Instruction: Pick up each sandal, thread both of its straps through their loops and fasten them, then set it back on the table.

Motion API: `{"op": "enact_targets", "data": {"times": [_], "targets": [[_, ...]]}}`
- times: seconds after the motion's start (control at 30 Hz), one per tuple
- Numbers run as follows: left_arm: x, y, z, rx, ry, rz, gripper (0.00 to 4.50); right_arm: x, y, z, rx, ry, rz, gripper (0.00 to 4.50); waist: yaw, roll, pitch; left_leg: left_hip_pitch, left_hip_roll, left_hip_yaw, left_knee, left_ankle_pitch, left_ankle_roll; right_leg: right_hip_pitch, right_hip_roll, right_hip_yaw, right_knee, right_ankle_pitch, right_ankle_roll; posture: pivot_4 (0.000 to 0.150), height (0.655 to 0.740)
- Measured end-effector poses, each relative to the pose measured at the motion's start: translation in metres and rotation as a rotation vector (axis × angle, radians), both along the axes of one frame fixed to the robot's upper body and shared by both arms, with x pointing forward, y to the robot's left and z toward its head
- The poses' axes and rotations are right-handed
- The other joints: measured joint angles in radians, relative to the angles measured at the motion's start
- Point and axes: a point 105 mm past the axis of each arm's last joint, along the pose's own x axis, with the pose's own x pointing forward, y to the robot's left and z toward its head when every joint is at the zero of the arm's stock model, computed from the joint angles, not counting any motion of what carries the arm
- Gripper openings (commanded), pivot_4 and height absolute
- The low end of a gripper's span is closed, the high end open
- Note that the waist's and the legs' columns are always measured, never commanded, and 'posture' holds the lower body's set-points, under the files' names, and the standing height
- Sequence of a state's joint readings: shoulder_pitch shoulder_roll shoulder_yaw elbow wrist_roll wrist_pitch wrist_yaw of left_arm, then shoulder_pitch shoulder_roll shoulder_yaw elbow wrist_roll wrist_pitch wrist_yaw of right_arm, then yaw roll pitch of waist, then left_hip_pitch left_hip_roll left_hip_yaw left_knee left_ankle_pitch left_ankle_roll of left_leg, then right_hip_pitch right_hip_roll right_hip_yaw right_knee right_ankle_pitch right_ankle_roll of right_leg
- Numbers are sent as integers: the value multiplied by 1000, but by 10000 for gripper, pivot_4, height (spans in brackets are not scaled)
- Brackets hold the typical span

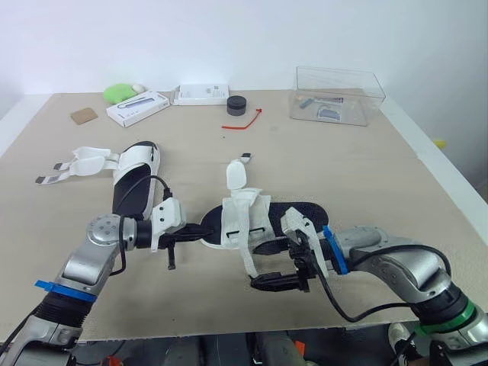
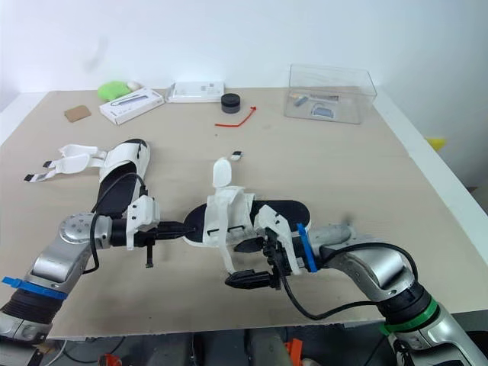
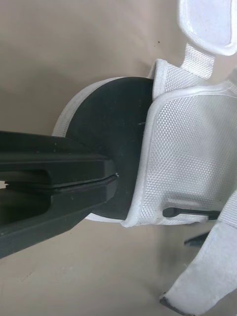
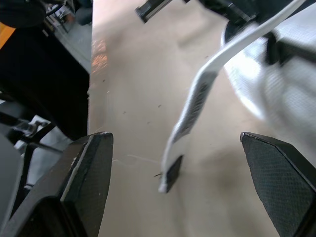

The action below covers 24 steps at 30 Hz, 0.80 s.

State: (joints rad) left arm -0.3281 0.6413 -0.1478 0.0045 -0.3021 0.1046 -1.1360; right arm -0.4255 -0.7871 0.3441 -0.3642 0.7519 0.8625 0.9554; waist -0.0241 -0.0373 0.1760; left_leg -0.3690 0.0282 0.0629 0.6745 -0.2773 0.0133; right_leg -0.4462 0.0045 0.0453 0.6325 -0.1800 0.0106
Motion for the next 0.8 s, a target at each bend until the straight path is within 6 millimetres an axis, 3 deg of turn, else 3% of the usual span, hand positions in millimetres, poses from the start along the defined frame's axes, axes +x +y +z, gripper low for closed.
{"op": "enact_targets", "data": {"times": [0.03,0.17,0.37,0.63,0.73,0.8], "targets": [[0,0,0,0,1,3,0,-1,1,0,-3,16,1,44194,0,0,0,0,0,0,0,0,0,0,0,0,0,0,0,1500,7400],[-1,0,-2,-3,0,15,0,-4,8,-4,-17,87,-9,28230,0,0,0,0,0,-1,0,0,0,0,0,0,0,0,0,1500,7400],[-4,0,-4,-8,3,24,0,2,13,-6,-47,118,-41,658,0,-1,0,0,0,-1,0,0,0,0,0,0,0,0,0,1500,7400],[-6,0,-5,-10,1,25,0,6,12,-3,-36,233,-92,658,0,-1,-1,-1,0,-1,0,0,0,0,0,0,0,0,0,1500,7400],[-6,0,-5,-8,1,25,0,16,12,25,40,293,-97,658,-1,-1,0,0,0,0,0,0,0,0,0,0,0,2,0,1500,7400],[-6,0,-5,-8,2,24,0,28,9,60,105,274,-100,658,-1,-1,-1,0,0,0,1,0,0,0,0,-1,0,2,0,1500,7400]]}}
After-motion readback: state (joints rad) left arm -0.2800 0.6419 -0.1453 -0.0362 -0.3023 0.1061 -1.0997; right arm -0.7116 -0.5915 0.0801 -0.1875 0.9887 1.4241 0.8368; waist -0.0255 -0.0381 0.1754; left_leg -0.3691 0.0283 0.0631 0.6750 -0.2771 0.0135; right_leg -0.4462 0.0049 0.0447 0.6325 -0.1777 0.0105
